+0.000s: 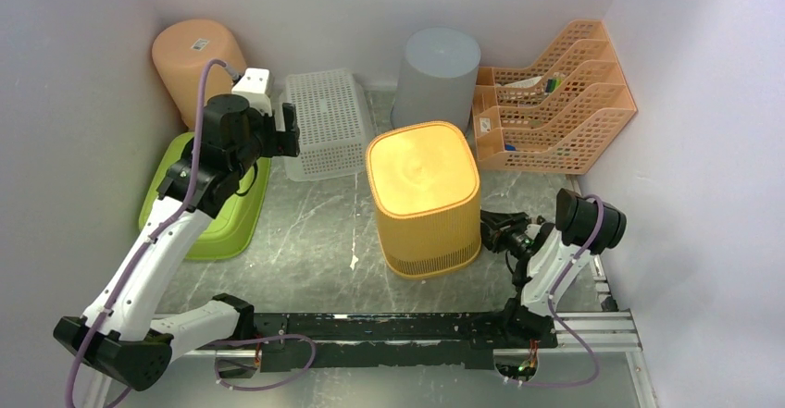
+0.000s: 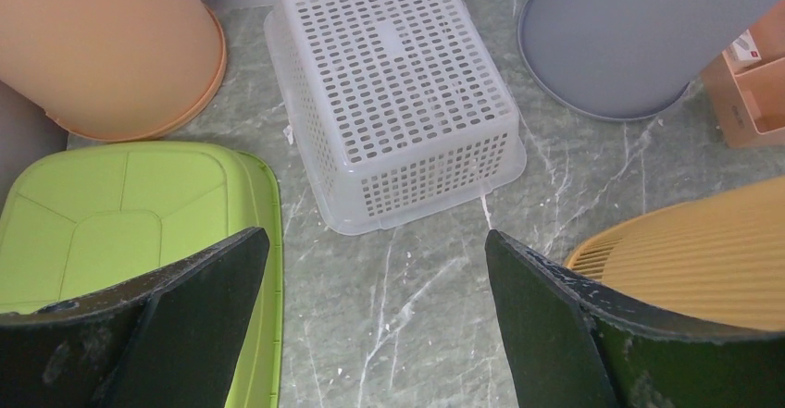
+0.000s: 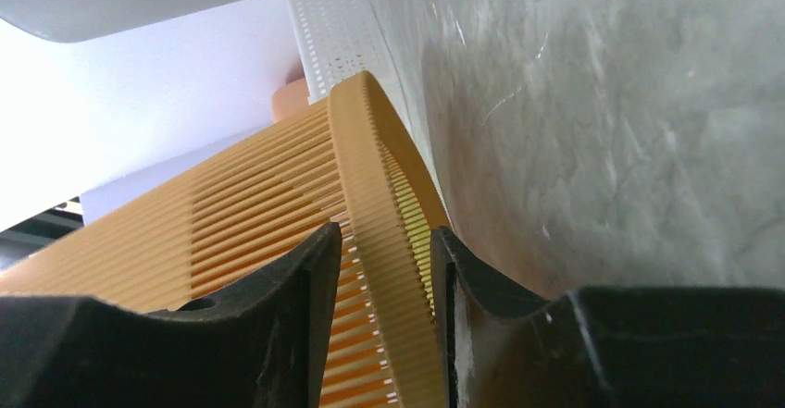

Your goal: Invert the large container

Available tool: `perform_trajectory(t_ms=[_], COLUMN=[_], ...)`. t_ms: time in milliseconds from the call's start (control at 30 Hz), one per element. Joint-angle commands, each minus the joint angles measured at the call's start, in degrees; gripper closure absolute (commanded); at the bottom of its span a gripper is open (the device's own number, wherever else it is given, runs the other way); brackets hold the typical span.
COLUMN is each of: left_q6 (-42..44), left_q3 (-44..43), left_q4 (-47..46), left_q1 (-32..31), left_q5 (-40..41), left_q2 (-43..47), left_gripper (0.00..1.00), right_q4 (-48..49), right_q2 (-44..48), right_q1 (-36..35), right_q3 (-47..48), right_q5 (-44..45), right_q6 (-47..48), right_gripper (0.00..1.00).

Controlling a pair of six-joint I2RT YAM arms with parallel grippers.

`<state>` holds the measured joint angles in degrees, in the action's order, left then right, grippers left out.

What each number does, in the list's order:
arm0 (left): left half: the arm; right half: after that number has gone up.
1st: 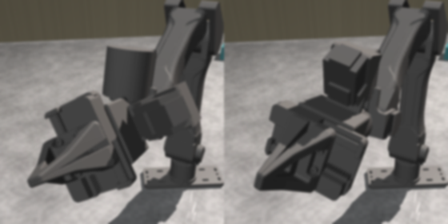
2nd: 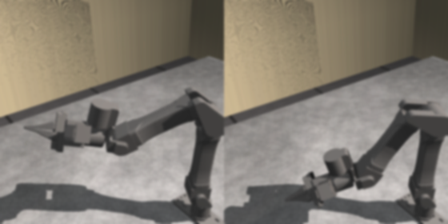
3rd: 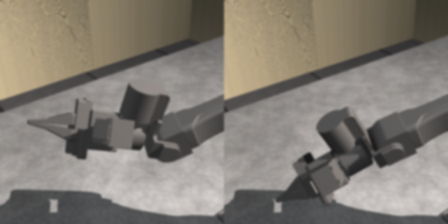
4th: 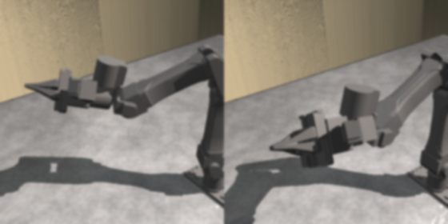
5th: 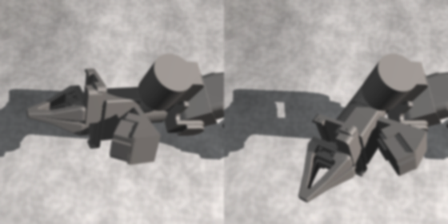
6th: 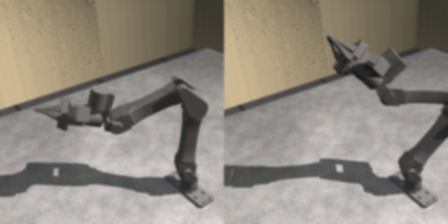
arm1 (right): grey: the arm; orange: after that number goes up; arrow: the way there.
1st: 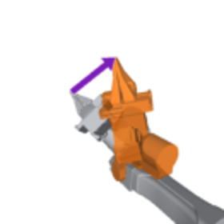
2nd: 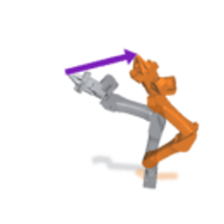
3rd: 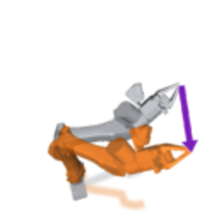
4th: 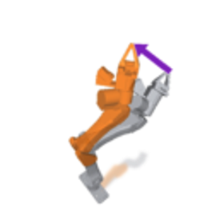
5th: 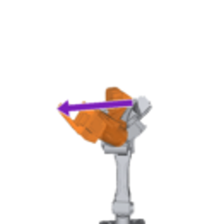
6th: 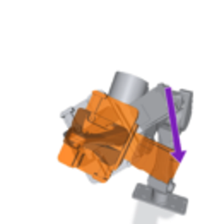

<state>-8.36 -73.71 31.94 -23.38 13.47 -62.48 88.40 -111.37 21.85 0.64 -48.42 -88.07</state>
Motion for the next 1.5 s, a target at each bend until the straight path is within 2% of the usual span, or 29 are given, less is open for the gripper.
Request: perform_trajectory(t_ms=[0,167,333,533,633,800,867,1000,1100,1200,1467], left_q6=[0.44,0.45,0.14,0.15,0.02,-0.44,-0.71,-0.87,-0.45,-0.45,-0.81], left_q3=[0.88,1.35,1.96,2.65,2.93,4.18,4.73,5.31,5.17,5.22,6.28], left_q4=[-1.62,-2.11,-2.97,-4.0,-4.39,-5.77,-6.35,-7.57,-7.63,-7.95,-9.64], left_q1=[-0.53,-0.52,-0.53,-0.53,-0.53,-0.61,-0.68,-0.82,-0.83,-0.83,-0.86], left_q5=[0.26,0.29,-0.18,-0.55,-0.81,-1.37,-1.71,-2.48,-2.33,-2.59,-3.91], left_q2=[0.46,0.25,-0.81,-1.64,-2.17,-2.12,-2.0,-2.23,-2.66,-2.99,-3.21], left_gripper=[0.0,0.01,0.01,0.0,0.0,0.01,0.0,0.0,0.0,0.0,0.0], right_q4=[15.58,14.13,8.01,-6.24,-22.19,-59.54,-66.23,-73.57,-85.93,-91.88,-93.88], right_q2=[-2.73,-3.98,-3.16,7.66,19.99,42.25,43.43,41.32,43.26,45.34,43.49], right_q1=[2.08,5.33,6.14,6.19,6.15,4.02,3.25,-0.66,-6.53,-11.38,-22.42], right_q3=[0.6,3.45,6.32,8.39,11.28,20.93,24.69,28.57,32.21,34.36,36.53], right_q5=[-0.17,0.37,2.22,5.39,7.45,18.55,18.54,20.71,32.63,41.87,47.19], right_q6=[0.65,1.0,3.86,10.32,16.33,38.56,42.08,46.84,52.56,54.93,58.19], right_gripper=[0.6,0.59,0.59,0.59,0.59,0.56,0.56,0.56,0.56,0.56,0.56])
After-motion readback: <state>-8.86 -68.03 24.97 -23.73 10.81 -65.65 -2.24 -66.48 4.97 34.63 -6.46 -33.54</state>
